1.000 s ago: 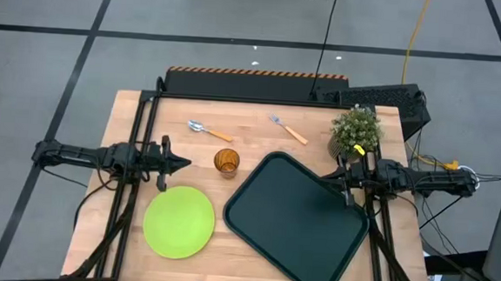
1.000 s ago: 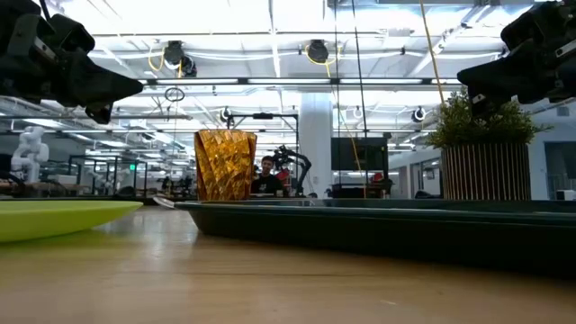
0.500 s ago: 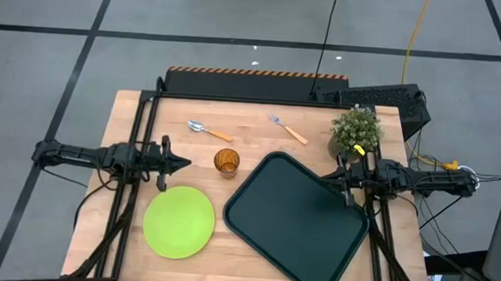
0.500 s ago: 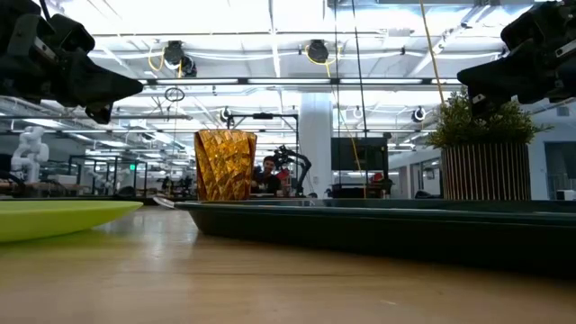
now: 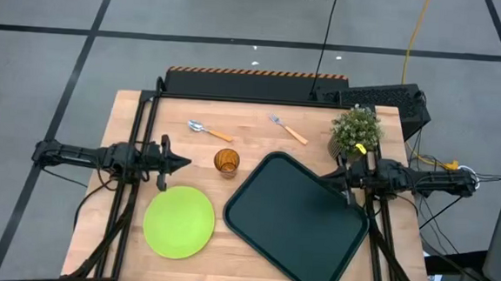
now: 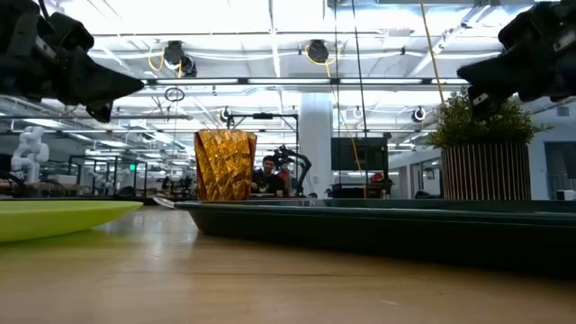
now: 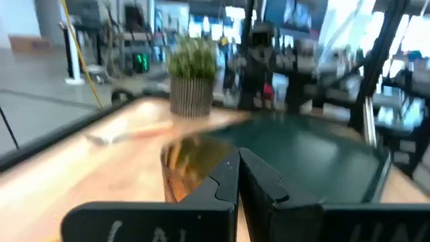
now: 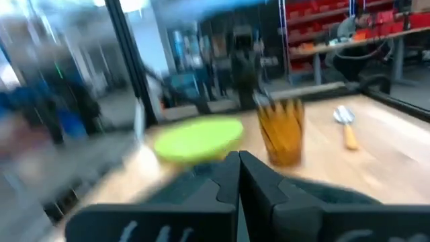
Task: Pick and place plate/cup/fork/spoon on tray
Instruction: Put the green plate on the center of the black tray
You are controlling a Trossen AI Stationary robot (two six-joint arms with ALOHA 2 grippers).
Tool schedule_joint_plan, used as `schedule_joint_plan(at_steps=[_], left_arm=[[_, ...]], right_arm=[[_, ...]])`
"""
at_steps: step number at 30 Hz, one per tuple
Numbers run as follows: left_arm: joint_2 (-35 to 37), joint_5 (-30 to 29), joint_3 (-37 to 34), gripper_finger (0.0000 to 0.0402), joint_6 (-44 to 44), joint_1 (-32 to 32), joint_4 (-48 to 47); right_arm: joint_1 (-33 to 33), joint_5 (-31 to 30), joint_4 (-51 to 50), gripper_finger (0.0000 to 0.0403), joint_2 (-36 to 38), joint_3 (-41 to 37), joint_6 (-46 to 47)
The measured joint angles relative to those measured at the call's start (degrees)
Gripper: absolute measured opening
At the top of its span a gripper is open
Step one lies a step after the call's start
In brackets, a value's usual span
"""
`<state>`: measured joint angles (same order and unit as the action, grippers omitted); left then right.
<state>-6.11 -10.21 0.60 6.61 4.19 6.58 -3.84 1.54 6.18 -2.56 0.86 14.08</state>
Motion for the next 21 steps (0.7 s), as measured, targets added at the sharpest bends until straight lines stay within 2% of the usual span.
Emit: schedule_joint_plan(at_steps=[4, 6, 14, 18, 21], left_arm=[[0.0, -0.3, 0.0, 0.001, 2.9, 0.0, 9.8], [0.0, -0.3, 0.0, 0.001, 5.5, 0.0, 14.4], [0.0, -0.3, 0.0, 0.001, 12.7, 0.0, 31.8], [0.0, -0.3, 0.0, 0.001, 14.4, 0.0, 36.6], [0.0, -0.3, 0.0, 0.001, 13.9, 0.0, 36.8]], right_arm=[[0.0, -0.1, 10.7, 0.0, 0.0, 0.0, 10.2], [0.0, -0.1, 14.8, 0.0, 0.1, 0.0, 10.1], [0.0, -0.2, 16.4, 0.0, 0.0, 0.0, -9.8], [0.0, -0.4, 17.7, 0.0, 0.0, 0.0, -18.7], [0.0, -1.7, 19.0, 0.0, 0.0, 0.0, -22.0]])
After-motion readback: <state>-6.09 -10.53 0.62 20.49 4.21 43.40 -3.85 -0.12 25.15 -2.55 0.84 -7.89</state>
